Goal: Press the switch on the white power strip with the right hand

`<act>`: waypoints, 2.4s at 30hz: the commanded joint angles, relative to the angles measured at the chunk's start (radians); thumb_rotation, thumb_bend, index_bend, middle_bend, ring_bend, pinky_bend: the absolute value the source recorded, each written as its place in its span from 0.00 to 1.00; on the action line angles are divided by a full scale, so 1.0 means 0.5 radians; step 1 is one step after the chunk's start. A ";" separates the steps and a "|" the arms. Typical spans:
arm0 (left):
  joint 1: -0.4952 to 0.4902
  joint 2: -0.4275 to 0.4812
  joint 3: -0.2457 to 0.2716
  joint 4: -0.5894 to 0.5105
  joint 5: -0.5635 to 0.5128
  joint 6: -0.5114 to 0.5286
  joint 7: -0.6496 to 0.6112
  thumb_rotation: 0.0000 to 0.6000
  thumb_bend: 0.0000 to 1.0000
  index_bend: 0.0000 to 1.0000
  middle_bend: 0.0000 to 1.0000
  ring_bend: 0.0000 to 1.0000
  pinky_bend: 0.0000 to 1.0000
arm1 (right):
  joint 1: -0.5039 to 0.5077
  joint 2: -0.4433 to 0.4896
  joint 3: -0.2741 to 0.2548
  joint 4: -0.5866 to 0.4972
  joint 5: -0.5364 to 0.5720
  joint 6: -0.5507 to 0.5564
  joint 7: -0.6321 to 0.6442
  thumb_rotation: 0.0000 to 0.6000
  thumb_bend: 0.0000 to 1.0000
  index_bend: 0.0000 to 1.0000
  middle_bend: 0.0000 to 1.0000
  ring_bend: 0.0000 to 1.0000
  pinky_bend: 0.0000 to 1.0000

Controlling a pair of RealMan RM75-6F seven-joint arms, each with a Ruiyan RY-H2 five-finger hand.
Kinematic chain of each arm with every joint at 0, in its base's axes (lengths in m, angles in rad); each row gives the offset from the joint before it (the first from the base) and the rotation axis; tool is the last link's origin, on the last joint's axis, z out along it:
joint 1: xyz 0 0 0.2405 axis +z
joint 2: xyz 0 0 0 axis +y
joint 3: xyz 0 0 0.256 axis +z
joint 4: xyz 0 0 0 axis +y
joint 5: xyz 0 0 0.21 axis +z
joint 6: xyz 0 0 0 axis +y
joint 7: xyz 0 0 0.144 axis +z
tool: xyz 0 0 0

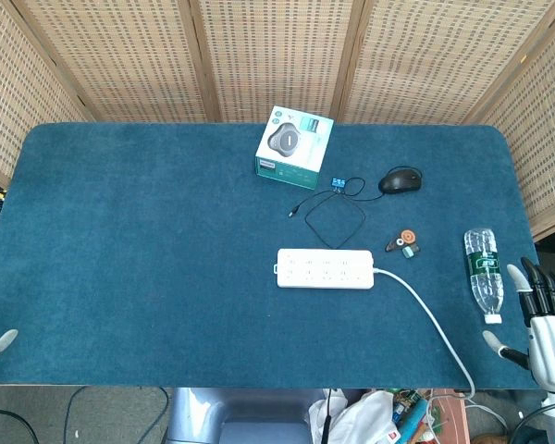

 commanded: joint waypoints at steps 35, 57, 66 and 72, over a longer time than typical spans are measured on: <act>-0.078 -0.010 -0.081 -0.025 -0.215 -0.168 0.067 1.00 0.00 0.00 0.00 0.00 0.00 | 0.776 -0.140 0.080 0.002 0.431 -1.306 -0.295 1.00 0.67 0.14 0.87 0.91 1.00; -0.103 -0.027 -0.089 -0.057 -0.273 -0.223 0.155 1.00 0.00 0.00 0.00 0.00 0.00 | 1.153 -0.466 0.137 0.075 1.094 -1.601 -0.731 1.00 0.68 0.20 0.87 0.91 1.00; -0.099 -0.024 -0.095 -0.061 -0.296 -0.220 0.149 1.00 0.00 0.00 0.00 0.00 0.00 | 1.234 -0.548 0.097 0.131 1.251 -1.587 -0.822 1.00 0.68 0.21 0.87 0.91 1.00; -0.103 -0.027 -0.091 -0.064 -0.293 -0.230 0.161 1.00 0.00 0.00 0.00 0.00 0.00 | 1.279 -0.576 0.082 0.161 1.316 -1.573 -0.860 1.00 0.68 0.22 0.88 0.91 1.00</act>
